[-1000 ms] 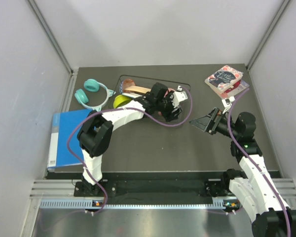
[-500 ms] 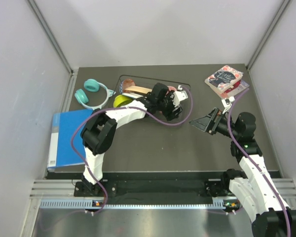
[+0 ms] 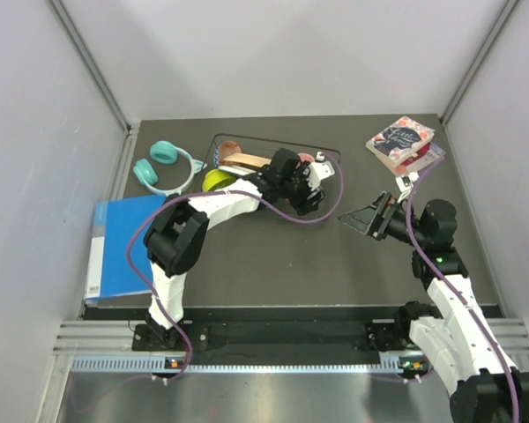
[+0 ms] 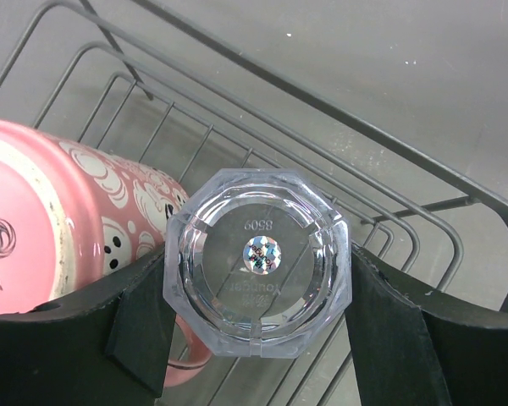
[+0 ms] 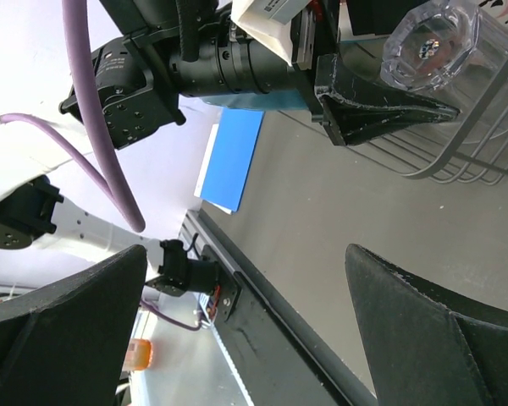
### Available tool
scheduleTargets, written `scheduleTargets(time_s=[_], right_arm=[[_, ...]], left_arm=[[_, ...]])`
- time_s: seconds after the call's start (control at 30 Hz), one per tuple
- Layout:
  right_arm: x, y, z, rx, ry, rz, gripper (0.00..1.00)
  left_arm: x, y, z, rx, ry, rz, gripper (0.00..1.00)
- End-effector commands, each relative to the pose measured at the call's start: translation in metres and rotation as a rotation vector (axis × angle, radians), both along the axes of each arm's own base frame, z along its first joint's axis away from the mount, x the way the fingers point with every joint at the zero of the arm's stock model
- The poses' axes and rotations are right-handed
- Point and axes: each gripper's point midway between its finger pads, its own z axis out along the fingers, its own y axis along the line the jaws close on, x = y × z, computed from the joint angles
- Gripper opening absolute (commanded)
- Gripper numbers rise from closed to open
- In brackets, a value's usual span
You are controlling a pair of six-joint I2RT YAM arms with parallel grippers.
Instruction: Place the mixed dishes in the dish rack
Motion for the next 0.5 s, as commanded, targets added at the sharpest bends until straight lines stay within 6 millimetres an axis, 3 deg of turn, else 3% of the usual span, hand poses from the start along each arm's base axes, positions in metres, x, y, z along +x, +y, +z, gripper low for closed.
scheduleTargets(time_s=[0.0,0.1,0.47], right_arm=[[0.002,-0.003,0.005,-0.003,-0.053,-0.008,1.00],[0.002,-0.003,0.005,-0.004,-0.056,-0.006,1.00],[0.003,-0.003,0.008,-0.004,-0.064,-0.007,1.00]], left_arm=[[-0.016,0.005,0.001,0.005,0.053,0.008,0.83],[-0.016,0.007,0.008,-0.003,0.061,0.034,0.99],[-0.028,0.009,0.045,-0.041,0.099,0.043,0.99]])
